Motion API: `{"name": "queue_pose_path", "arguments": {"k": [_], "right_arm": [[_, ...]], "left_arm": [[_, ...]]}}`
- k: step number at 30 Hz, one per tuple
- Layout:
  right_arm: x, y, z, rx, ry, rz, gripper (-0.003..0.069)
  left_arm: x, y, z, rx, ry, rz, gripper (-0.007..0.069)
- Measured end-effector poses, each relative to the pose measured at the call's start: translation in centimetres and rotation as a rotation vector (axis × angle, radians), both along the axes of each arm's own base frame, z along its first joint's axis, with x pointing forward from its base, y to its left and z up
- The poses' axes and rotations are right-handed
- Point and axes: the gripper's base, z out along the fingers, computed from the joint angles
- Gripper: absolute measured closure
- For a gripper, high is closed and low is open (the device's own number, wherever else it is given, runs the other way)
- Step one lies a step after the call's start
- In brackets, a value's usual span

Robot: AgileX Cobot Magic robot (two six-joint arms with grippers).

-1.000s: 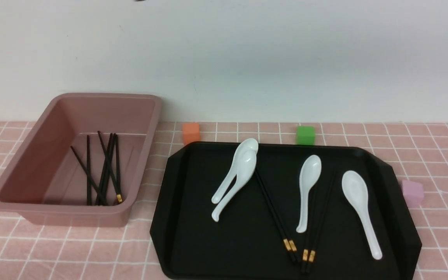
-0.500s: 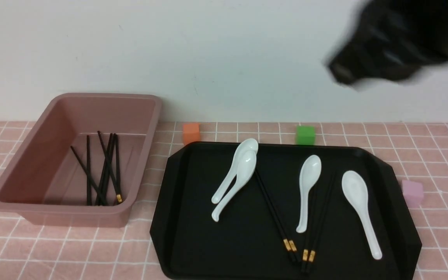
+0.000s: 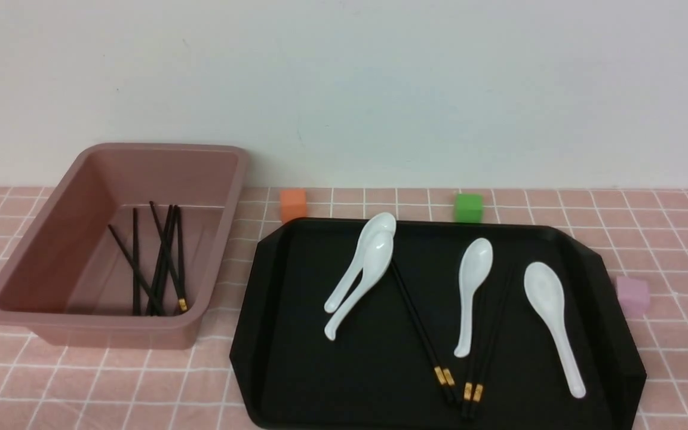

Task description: On pink tablecloth take chopsticks from black tray and put them in box.

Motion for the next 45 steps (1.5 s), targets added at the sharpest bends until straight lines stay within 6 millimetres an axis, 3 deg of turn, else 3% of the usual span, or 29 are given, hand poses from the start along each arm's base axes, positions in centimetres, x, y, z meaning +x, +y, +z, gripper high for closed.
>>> {"name": "queue_pose_path", "arguments": {"k": [1, 4, 9, 12, 30, 45], "right_arm": [[-0.9, -0.7, -2.5, 0.009, -0.079, -0.063, 0.0673], [-1.7, -1.3, -6.0, 0.036, -0.212, -0.157, 0.0673], [-2.6, -1.7, -9.4, 0.048, -0.356, -0.240, 0.0673], [-2.8, -1.7, -10.7, 0.046, -0.356, -0.241, 0.0673], [-2.9, -0.8, -10.8, 0.098, -0.326, -0.093, 0.0673], [-2.9, -0.8, -10.7, 0.108, -0.325, -0.090, 0.0666]], "left_arm": [[0.0, 0.0, 0.0, 0.000, 0.000, 0.000, 0.0440], [0.0, 0.0, 0.0, 0.000, 0.000, 0.000, 0.0438], [0.0, 0.0, 0.0, 0.000, 0.000, 0.000, 0.0438], [0.0, 0.0, 0.0, 0.000, 0.000, 0.000, 0.0438], [0.0, 0.0, 0.0, -0.001, 0.000, 0.000, 0.0427], [0.0, 0.0, 0.0, -0.001, 0.000, 0.000, 0.0424]]}}
